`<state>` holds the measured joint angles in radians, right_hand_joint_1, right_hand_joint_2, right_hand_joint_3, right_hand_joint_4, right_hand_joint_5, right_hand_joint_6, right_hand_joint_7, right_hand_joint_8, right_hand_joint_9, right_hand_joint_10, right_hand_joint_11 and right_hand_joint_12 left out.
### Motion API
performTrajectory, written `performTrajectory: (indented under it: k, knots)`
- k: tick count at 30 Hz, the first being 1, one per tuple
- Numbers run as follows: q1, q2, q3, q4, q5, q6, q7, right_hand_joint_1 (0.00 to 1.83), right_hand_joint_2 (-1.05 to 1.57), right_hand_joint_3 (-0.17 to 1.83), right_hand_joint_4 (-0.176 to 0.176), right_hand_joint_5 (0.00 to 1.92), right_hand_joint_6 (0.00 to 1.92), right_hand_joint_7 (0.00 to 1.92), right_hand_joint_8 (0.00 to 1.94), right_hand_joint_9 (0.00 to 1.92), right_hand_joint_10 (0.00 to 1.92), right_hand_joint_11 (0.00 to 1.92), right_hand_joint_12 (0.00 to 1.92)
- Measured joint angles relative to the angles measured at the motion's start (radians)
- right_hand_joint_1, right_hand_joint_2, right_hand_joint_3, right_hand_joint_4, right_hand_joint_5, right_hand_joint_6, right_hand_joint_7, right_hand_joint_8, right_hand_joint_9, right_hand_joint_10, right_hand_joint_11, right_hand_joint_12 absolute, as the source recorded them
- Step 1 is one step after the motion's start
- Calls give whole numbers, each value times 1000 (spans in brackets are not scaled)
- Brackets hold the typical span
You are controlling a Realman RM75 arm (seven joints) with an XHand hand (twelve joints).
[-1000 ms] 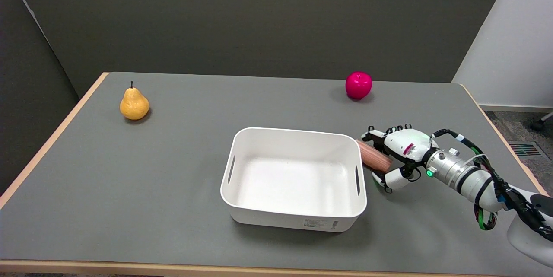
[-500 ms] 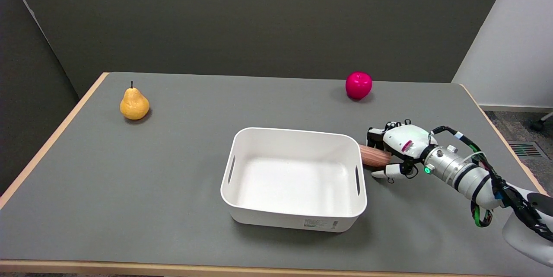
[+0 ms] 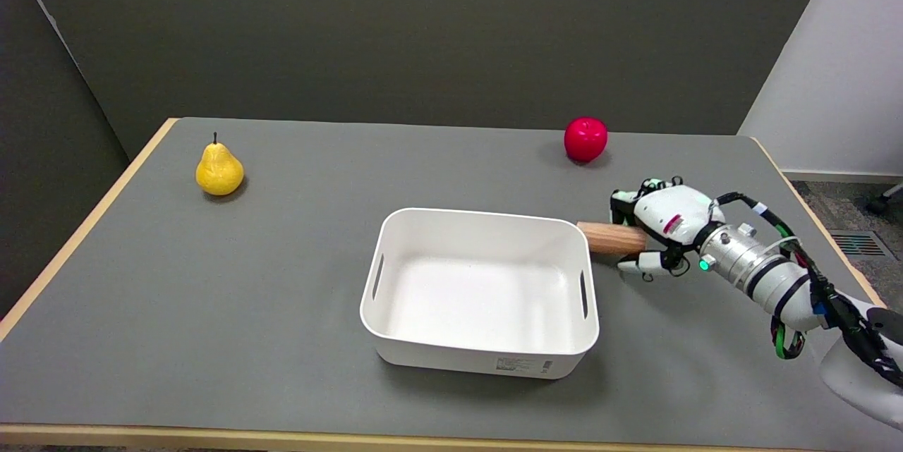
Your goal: Pick up the wooden cylinder.
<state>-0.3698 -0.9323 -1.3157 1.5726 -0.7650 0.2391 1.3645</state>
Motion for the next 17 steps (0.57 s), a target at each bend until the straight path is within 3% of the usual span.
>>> performTrajectory:
  k: [17]
  knots:
    - [64,18,156,-5,2,4,-34,1125,1193,359,-176,531,1661,596,1728,849,1921,463,1921]
